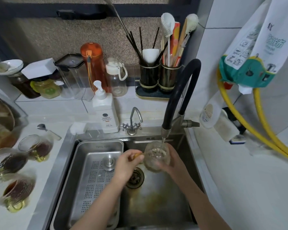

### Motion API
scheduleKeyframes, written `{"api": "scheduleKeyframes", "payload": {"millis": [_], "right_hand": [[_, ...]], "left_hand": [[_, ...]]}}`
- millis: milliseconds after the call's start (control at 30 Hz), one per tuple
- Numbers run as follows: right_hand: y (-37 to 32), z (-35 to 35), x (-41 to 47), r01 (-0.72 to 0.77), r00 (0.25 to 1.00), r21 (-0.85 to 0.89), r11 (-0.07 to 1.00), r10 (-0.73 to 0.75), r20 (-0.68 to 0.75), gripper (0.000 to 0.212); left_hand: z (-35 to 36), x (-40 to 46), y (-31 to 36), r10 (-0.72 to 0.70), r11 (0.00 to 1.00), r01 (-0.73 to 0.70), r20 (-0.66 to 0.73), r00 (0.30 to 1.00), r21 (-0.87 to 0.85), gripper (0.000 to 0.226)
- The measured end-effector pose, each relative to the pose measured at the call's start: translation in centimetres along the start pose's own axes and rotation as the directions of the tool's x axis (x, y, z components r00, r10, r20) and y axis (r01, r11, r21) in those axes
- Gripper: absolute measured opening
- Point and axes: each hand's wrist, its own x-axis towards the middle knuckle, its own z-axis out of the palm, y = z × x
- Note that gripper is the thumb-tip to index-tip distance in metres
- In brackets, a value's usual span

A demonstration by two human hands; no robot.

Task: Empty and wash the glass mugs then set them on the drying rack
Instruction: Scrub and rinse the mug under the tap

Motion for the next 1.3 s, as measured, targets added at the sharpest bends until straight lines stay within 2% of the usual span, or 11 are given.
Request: {"api": "scheduleKeyframes", "payload": {"millis": [133, 233, 433, 600, 700, 800, 867, 933, 1100, 1200, 1300], "right_hand": [[-0.9, -0.7, 1.6, -0.023, 1.000, -0.012, 1.000, 0.023, -0.010, 0.044], [-0.6, -1.6, 1.0, -0.016, 0.999, -0.036, 0.999, 0.015, -0.035, 0.049], [-0.1, 0.4, 1.2, -0.017, 1.000, 0.010, 1.000, 0.017, 0.024, 0.059], [0.7, -0.6, 2.0, -0.136, 0.987, 0.018, 0.991, 0.137, -0.086, 0.059], [1.9, -0.3, 2.0, -0.299, 0.946, 0.037, 0.954, 0.301, -0.119, 0.060], [1.6, 0.4, 2.1, -0.402, 0.914, 0.007, 0.915, 0.402, -0.063, 0.049], [1.6, 0.6, 2.2, -0.476, 0.879, -0.043, 0.878, 0.474, -0.052, 0.062], [1.5, 0.7, 2.1, -0.523, 0.852, -0.070, 0.849, 0.523, -0.026, 0.062], [2.0, 0.4, 1.5, -0.662, 0.749, 0.049, 0.748, 0.663, -0.008, 0.066], [2.8, 0.0, 0.8, -0.701, 0.710, 0.097, 0.707, 0.704, -0.005, 0.077], [3.1, -0.4, 0.2, -0.696, 0.705, 0.158, 0.700, 0.709, -0.037, 0.050]], "left_hand": [[0.6, 1.0, 0.5, -0.010, 0.998, 0.009, -0.026, 1.000, -0.059, 0.012], [1.6, 0.5, 0.3, -0.041, 0.994, 0.044, 0.034, 0.999, -0.098, 0.012], [-0.5, 1.2, -0.1, -0.053, 0.992, 0.049, -0.037, 0.998, -0.120, 0.014], [1.2, 1.2, 0.3, -0.057, 0.998, 0.057, 0.001, 0.998, -0.032, 0.020], [1.5, 0.8, -0.1, -0.129, 0.991, 0.129, -0.001, 0.992, -0.030, 0.012], [1.3, 0.7, -0.2, -0.191, 0.981, 0.190, -0.027, 0.981, -0.027, 0.004], [1.0, 0.7, -0.1, -0.208, 0.978, 0.208, -0.053, 0.977, -0.001, 0.015], [0.8, 0.7, 0.0, -0.224, 0.974, 0.225, -0.067, 0.972, 0.014, 0.027], [1.1, 0.4, 0.2, -0.312, 0.948, 0.316, -0.090, 0.946, 0.042, 0.025], [1.8, 0.2, 0.2, -0.340, 0.938, 0.343, -0.063, 0.938, 0.046, 0.020], [2.6, 0.0, 0.7, -0.338, 0.941, 0.338, -0.008, 0.941, 0.014, 0.020]]}}
